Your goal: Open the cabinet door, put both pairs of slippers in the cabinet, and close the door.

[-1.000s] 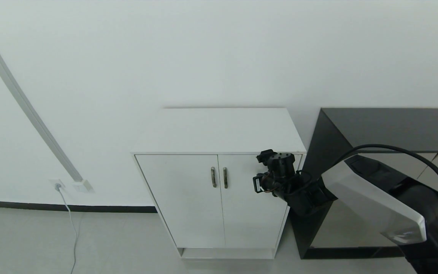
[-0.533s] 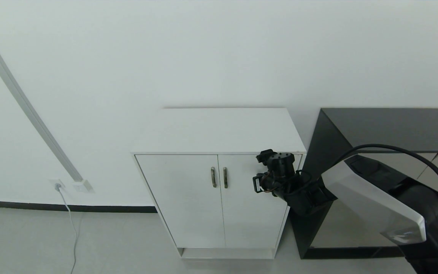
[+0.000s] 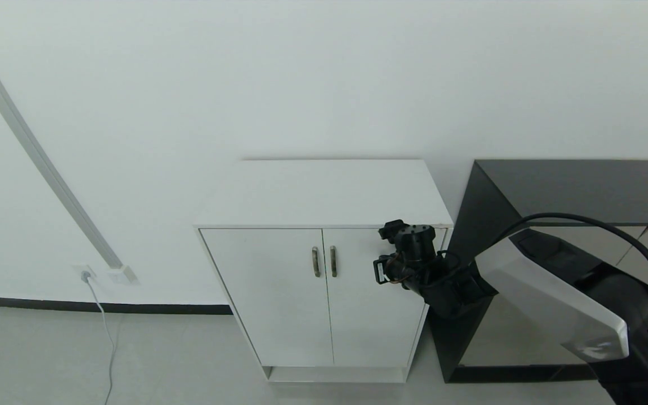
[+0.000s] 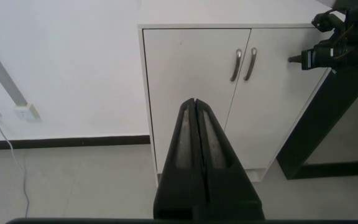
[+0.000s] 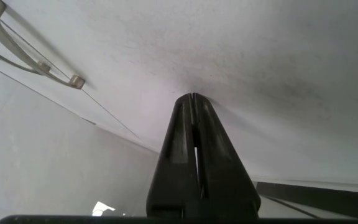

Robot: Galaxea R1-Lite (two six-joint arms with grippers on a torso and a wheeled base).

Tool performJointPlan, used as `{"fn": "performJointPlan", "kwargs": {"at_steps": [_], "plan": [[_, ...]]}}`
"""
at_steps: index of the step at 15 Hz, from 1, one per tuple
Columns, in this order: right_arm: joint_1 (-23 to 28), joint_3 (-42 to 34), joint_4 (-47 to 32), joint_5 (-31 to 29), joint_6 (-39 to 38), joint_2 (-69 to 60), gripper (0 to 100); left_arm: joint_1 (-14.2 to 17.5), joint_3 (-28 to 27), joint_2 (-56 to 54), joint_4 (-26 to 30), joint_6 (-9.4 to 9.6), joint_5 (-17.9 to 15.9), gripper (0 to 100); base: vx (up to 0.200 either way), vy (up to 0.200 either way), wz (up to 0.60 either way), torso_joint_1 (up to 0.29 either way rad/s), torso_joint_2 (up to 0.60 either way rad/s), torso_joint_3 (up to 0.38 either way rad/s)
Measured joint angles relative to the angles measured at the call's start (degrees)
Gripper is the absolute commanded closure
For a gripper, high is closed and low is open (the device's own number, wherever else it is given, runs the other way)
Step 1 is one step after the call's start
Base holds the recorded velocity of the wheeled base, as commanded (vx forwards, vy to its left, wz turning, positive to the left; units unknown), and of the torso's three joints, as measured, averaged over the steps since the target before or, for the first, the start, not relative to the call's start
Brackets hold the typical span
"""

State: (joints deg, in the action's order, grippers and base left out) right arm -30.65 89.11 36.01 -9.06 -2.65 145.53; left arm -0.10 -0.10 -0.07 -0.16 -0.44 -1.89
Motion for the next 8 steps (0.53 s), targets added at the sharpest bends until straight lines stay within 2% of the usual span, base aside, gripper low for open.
{"fn": "performJointPlan", "kwargs": {"at_steps": [5, 8], "plan": [[-0.24, -1.16, 0.3, 0.02, -0.02, -0.24, 100, 0.0, 0.0, 0.0, 0.0, 0.01, -0.02, 100, 0.0, 0.0, 0.0, 0.0, 0.0, 0.0], [-0.69, -4.52, 1.32, -0.13, -0.22, -1.97, 100, 0.0, 0.0, 0.0, 0.0, 0.01, -0.02, 100, 0.0, 0.0, 0.0, 0.0, 0.0, 0.0]]}}
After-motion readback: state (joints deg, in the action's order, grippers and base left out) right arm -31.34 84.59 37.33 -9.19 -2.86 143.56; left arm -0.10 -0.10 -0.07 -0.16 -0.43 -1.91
